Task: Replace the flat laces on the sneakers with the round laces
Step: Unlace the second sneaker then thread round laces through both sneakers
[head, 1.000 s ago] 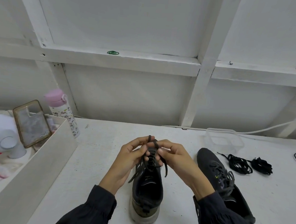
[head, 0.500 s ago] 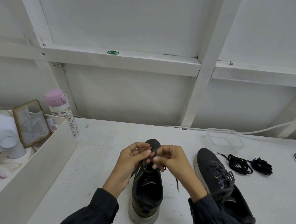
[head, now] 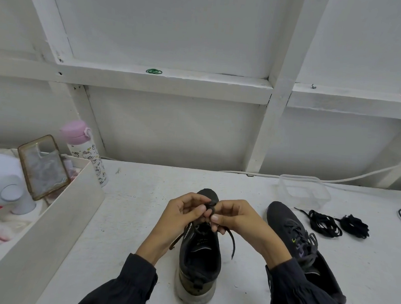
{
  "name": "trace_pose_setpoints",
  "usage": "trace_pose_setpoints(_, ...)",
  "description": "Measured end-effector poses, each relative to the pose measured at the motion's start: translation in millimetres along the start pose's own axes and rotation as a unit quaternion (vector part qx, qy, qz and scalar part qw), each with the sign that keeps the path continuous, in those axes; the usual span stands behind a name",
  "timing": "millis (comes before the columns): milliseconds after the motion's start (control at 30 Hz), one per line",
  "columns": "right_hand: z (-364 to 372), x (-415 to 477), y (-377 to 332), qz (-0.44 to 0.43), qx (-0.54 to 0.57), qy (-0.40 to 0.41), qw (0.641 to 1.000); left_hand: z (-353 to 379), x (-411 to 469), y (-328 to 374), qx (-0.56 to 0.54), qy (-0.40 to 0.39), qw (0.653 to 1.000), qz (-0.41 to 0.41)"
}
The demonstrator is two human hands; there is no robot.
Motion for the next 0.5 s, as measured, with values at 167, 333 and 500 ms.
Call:
trace_pose_setpoints(167,-7.9,-1.1,4.8,0.007,0.059,0.048,0.997,-0.7,1.0,-3.3,-0.019,0.007,1.0,0.0)
trace_pose_setpoints(333,-13.3,-4.0,6.9,0.005,-0.009,0.049,0.999,-5.8,1.7,-7.5,-0.061,0.051,0.997,-0.007)
trace_pose_setpoints(500,-16.9,-3.4,8.3,-0.023,0.014,0.079,0.997,-10.6,4.8,-11.8,-0.079,0.074,0.994,-0.028)
Point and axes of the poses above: each hand's wrist, its own x-axis towards the middle knuckle, its own z-axis out of the palm, y = z × x, the point moved 8 cm from there along x, towards the middle knuckle, and after that the axes turned 9 degrees about -z, right-handed, at the moved point
